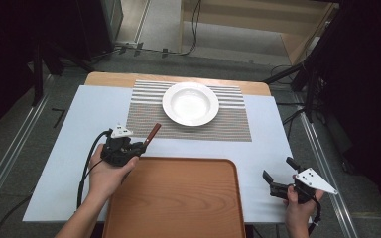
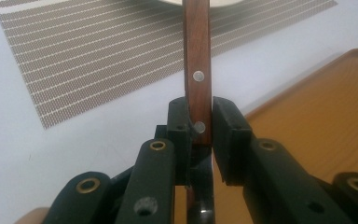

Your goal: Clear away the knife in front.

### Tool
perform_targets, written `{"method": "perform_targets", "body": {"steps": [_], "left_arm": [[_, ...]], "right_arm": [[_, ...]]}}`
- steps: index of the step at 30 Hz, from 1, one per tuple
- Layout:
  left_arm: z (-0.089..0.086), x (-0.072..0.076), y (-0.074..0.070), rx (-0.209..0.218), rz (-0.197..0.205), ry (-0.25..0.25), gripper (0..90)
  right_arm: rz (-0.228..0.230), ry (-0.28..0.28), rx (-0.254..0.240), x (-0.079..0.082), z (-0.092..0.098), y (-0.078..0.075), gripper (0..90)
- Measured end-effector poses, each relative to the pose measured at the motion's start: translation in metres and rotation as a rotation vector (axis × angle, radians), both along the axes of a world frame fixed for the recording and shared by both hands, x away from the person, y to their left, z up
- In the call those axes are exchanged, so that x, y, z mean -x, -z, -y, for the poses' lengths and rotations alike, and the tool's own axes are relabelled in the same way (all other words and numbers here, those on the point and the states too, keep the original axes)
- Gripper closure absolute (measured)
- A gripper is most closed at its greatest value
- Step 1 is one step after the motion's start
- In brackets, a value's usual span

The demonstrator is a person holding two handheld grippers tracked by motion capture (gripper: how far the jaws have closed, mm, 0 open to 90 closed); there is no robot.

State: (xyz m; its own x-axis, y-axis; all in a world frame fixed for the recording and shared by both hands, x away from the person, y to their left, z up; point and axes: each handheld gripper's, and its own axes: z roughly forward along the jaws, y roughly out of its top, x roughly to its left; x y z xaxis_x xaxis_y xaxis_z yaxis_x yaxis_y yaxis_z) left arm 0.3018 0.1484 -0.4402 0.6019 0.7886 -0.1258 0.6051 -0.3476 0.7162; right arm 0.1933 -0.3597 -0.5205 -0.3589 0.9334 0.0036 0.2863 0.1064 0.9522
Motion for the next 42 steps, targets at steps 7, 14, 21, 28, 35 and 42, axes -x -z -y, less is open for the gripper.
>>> {"method": "perform_targets", "body": {"steps": [7,14,21,28,35,42], "left_arm": [[0.000,0.016,0.012,-0.001,-0.016,0.005,76.9],[-0.004,0.029,0.020,0.007,-0.027,-0.001,76.8],[-0.005,0.045,0.026,0.001,-0.039,0.000,76.8],[-0.005,0.060,0.033,0.000,-0.056,0.010,76.8],[-0.012,0.070,0.038,0.010,-0.070,-0.003,76.8],[-0.017,0.081,0.046,0.017,-0.099,-0.009,76.8]], "right_arm": [[0.000,0.001,0.001,0.000,0.000,0.000,0.0],[0.000,0.000,0.000,0.000,0.000,0.000,0.0],[-0.001,0.000,0.001,0.000,0.000,0.000,0.0],[0.000,0.000,0.001,0.000,0.000,0.000,0.0],[-0.001,0.001,0.002,0.000,0.000,0.000,0.0],[0.001,-0.002,0.004,0.000,-0.001,0.000,0.0]]}}
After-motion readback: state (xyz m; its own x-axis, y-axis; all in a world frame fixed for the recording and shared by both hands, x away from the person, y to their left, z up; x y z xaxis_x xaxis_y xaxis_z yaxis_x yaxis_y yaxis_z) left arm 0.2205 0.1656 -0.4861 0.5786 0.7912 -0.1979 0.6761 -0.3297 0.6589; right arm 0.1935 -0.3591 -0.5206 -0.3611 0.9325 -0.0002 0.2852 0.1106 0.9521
